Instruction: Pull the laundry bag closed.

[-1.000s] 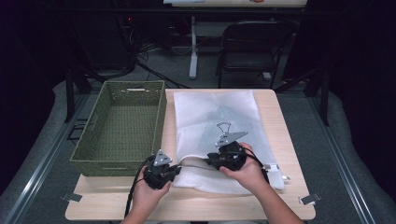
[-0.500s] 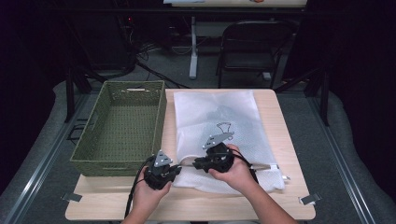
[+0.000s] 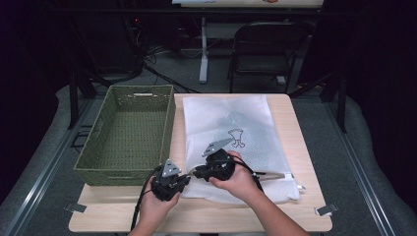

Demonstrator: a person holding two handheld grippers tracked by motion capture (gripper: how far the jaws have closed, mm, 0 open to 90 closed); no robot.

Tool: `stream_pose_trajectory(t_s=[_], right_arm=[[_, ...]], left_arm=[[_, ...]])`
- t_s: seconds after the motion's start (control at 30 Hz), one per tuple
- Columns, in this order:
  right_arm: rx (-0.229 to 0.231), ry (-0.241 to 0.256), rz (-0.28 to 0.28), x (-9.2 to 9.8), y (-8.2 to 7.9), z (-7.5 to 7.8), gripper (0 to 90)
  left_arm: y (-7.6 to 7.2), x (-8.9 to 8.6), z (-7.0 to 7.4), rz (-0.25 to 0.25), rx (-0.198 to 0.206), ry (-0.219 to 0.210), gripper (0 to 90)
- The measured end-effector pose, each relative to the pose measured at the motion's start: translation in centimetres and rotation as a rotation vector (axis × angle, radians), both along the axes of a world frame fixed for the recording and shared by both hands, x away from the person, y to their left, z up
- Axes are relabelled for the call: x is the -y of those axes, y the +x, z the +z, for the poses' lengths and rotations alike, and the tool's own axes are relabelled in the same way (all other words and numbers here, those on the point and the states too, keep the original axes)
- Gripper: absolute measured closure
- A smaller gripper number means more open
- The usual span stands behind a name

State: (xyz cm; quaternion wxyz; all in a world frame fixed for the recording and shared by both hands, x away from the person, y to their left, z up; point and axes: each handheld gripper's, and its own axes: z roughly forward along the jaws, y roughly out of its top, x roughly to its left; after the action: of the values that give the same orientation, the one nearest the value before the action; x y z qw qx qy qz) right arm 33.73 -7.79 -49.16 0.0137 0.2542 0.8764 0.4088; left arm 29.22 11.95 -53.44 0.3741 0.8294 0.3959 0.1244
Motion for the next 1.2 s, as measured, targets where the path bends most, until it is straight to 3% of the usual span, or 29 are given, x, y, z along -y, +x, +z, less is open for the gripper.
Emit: stream_pose_trajectory(t_s=[0.33,0.7,0.83,1.2], right_arm=[[-0.022,-0.013,0.009,-1.2,0.4,-0.7,74.3],[-0.067,-0.004,0.008,-1.0,0.9,-1.6,84.1],[-0.074,0.008,0.005,-1.0,0.9,-1.5,77.9],[-0.074,0.005,-0.019,-1.2,1.1,-1.4,74.7]], left_arm=[[0.0,-0.1,0.0,-0.004,0.002,0.007,83.6],[-0.1,0.0,-0.1,0.000,0.002,0.013,83.5],[-0.1,0.0,-0.1,0.000,0.004,0.016,83.5],[-0.1,0.1,-0.2,-0.002,0.010,0.026,83.0]])
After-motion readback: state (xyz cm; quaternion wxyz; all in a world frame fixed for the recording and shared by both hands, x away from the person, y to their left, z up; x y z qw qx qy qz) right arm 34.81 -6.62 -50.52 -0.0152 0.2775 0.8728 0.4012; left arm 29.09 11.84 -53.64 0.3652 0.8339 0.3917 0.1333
